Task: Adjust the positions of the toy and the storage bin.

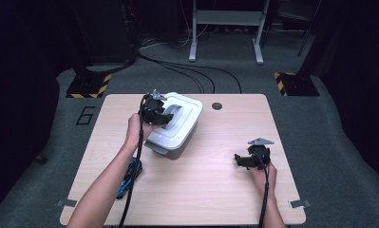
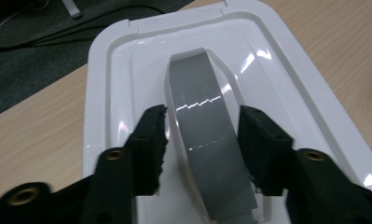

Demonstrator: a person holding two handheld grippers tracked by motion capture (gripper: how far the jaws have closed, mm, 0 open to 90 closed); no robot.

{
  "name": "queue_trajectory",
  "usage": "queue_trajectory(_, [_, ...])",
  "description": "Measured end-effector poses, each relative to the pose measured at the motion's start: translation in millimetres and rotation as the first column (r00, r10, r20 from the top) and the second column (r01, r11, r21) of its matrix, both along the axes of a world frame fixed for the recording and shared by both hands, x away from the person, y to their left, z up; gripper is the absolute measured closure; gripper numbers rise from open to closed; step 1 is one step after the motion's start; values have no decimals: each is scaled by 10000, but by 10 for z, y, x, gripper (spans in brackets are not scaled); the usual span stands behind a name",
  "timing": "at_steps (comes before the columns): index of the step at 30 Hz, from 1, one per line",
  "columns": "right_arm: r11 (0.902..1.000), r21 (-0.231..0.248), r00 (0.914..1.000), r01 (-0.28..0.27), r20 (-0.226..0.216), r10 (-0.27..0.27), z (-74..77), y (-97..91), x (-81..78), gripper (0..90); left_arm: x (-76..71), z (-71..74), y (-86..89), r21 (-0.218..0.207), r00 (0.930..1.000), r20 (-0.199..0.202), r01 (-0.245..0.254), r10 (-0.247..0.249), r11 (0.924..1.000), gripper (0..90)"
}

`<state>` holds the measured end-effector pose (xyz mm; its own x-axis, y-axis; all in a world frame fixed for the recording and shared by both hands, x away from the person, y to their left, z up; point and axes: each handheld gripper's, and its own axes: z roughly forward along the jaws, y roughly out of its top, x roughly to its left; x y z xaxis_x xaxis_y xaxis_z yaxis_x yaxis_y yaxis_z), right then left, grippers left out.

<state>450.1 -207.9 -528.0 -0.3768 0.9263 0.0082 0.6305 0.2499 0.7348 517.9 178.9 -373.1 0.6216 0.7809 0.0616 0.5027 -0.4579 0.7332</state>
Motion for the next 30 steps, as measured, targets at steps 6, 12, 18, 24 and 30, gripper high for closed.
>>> queue_trajectory(6, [10000,9,10000,42,19,-42,0,3,0,85,-18,-39,19,-630,9990,-106,-429,423,9971,617])
queue_trajectory(12, [10000,8,10000,58,37,-58,0,3,-1,91,-30,-42,-14,-794,9974,-211,-698,683,9944,640])
queue_trajectory(18, [10000,12,10000,59,32,-59,0,3,-1,91,-58,-38,-87,-1007,9968,-280,-772,747,9919,657])
queue_trajectory(24, [10000,6,10000,-7,6,7,2,-1,-4,93,-34,-50,-52,-1729,9892,-826,-1336,1208,9758,665])
queue_trajectory(30, [10000,10,10000,61,27,-61,1,1,-3,95,-60,-70,-12,-2139,9862,-1096,-1451,1238,9660,666])
